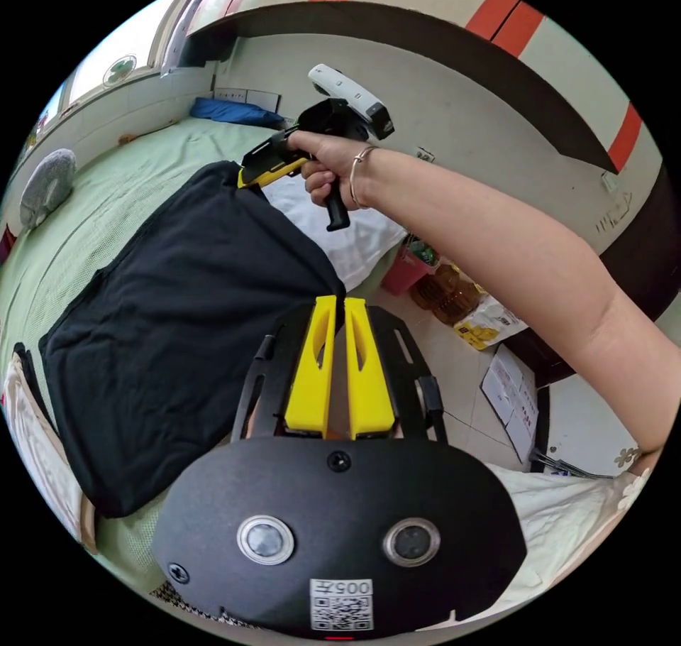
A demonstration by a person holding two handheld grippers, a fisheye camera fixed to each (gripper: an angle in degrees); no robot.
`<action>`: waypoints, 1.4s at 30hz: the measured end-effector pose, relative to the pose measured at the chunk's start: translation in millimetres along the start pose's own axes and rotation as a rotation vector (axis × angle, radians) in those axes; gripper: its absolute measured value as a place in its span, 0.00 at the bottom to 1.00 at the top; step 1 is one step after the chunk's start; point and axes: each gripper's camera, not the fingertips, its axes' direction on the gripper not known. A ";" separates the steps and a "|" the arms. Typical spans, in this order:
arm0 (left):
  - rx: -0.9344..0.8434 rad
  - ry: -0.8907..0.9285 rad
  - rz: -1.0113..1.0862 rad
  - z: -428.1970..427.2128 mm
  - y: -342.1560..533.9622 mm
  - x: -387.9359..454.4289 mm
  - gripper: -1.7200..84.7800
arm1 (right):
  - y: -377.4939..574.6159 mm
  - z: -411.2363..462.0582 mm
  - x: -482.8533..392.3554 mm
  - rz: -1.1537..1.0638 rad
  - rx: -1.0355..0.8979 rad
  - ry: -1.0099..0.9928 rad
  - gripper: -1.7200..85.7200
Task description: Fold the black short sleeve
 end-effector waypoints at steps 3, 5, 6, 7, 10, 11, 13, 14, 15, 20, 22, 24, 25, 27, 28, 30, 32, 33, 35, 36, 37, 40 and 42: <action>0.038 0.060 0.014 -17.6 -5.0 9.9 0.06 | 12.1 -23.9 -2.1 0.000 0.019 0.099 0.00; 0.055 0.090 0.019 -27.9 -5.0 12.9 0.06 | 21.0 -35.4 -0.8 0.021 0.028 0.131 0.00; 0.062 0.107 0.019 -34.3 -3.3 13.0 0.06 | 27.8 -40.8 -2.8 0.025 0.040 0.140 0.00; 0.069 0.126 0.015 -40.9 -0.1 10.9 0.06 | 34.2 -42.3 -7.5 0.031 0.045 0.157 0.00; 0.091 0.139 -0.009 -61.5 15.2 -3.7 0.06 | 46.5 -29.7 -34.5 0.004 0.045 0.211 0.00; 0.094 0.133 -0.019 -65.9 19.3 -8.1 0.06 | 48.1 -25.6 -42.3 -0.004 0.048 0.222 0.00; 0.095 0.110 -0.067 -84.3 37.0 -30.4 0.06 | 50.2 -5.8 -79.4 -0.049 0.057 0.232 0.00; 0.098 0.105 -0.078 -89.3 41.8 -36.8 0.06 | 49.8 -0.2 -89.6 -0.057 0.059 0.229 0.00; 0.114 0.092 -0.102 -100.7 52.2 -50.9 0.06 | 47.9 11.6 -110.4 -0.072 0.063 0.224 0.00; 0.179 0.064 -0.222 -147.5 95.1 -119.1 0.06 | 34.7 74.1 -210.9 -0.203 0.043 0.234 0.00; 0.183 0.037 -0.282 -166.6 117.5 -156.2 0.06 | 28.7 115.4 -261.7 -0.269 0.010 0.264 0.00; 0.171 -0.006 -0.331 -177.8 135.4 -183.7 0.06 | 25.5 151.2 -296.9 -0.315 -0.021 0.267 0.01; 0.161 -0.034 -0.369 -183.1 148.2 -203.1 0.06 | 24.2 176.8 -317.8 -0.334 -0.039 0.275 0.01; 0.131 -0.066 -0.421 -185.0 166.2 -232.8 0.07 | 23.7 217.3 -344.0 -0.355 -0.069 0.270 0.01; 0.095 -0.086 -0.463 -182.4 178.4 -253.5 0.07 | 24.4 246.0 -356.6 -0.347 -0.089 0.256 0.01; 0.049 -0.121 -0.543 -175.3 200.0 -284.0 0.07 | 28.9 285.9 -370.5 -0.351 -0.118 0.211 0.03; -0.015 -0.142 -0.597 -163.0 221.6 -309.8 0.08 | 35.0 314.3 -376.8 -0.330 -0.137 0.169 0.05; -0.088 -0.155 -0.641 -152.2 235.9 -325.3 0.09 | 39.4 326.0 -378.2 -0.325 -0.151 0.131 0.06; -0.152 -0.157 -0.678 -139.9 256.4 -342.3 0.10 | 46.4 332.7 -376.9 -0.350 -0.158 0.102 0.07; -0.136 -0.137 -0.686 -137.8 267.1 -348.1 0.10 | 52.8 331.1 -372.9 -0.386 -0.147 0.112 0.08; -0.107 -0.103 -0.679 -138.0 273.6 -350.5 0.10 | 61.0 326.7 -364.9 -0.425 -0.136 0.128 0.08; -0.046 -0.091 -0.623 -143.1 272.3 -346.5 0.11 | 91.9 307.4 -330.7 -0.507 -0.106 0.175 0.09; -0.042 -0.127 -0.588 -144.4 263.4 -342.3 0.12 | 118.3 296.1 -305.9 -0.561 -0.108 0.180 0.11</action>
